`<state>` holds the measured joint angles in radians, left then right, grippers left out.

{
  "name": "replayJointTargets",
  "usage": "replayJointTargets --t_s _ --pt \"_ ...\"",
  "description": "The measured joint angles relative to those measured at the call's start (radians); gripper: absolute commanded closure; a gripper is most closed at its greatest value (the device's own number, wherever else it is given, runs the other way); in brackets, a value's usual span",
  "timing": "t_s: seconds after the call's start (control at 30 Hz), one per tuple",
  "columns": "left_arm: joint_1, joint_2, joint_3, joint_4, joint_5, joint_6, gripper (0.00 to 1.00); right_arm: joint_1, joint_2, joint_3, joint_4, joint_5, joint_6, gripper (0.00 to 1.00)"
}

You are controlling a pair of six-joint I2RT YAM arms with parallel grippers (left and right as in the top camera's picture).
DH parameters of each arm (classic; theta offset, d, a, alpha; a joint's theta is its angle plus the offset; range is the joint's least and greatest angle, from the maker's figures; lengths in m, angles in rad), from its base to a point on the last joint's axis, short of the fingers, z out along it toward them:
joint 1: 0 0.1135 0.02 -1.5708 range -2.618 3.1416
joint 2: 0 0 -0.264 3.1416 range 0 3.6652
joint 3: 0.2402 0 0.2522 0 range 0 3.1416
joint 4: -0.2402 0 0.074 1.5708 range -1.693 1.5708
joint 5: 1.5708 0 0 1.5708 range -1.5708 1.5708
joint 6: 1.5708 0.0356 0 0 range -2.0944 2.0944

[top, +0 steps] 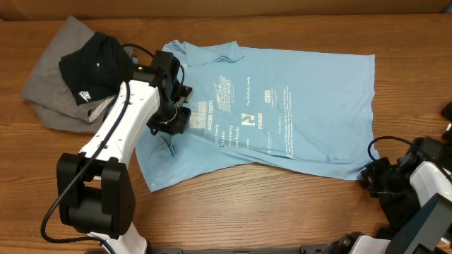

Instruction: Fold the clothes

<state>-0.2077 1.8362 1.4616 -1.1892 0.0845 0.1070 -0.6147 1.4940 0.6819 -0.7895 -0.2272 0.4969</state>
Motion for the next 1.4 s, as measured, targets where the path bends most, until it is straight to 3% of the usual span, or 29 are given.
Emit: replayJointTargets --t_s 0.07,0.2,0.33,0.53,0.8,1.17,1.4 --pt "0.0 0.0 0.0 0.0 0.0 0.0 0.96 0.0 0.0 -0.002 0.008 0.0 0.0 0.65" --pt "0.0 0.0 0.0 0.0 0.0 0.0 0.96 0.0 -0.002 -0.002 0.048 -0.005 0.0 0.66" --pt "0.0 0.0 0.0 0.0 0.0 0.0 0.96 0.0 -0.002 -0.003 0.061 -0.001 0.0 0.74" --pt "0.0 0.0 0.0 -0.001 0.0 0.0 0.96 -0.001 0.004 -0.005 0.064 0.01 0.0 0.96" --pt "0.0 0.0 0.0 -0.001 -0.003 0.0 0.96 -0.001 0.007 -0.001 0.034 0.023 -0.013 0.96" --pt "0.0 0.0 0.0 -0.012 -0.008 0.0 0.96 -0.001 -0.012 0.141 -0.273 0.049 -0.087 0.96" --pt "0.0 0.0 0.001 -0.051 -0.008 0.0 0.96 0.0 -0.031 0.183 -0.381 0.06 -0.091 0.96"
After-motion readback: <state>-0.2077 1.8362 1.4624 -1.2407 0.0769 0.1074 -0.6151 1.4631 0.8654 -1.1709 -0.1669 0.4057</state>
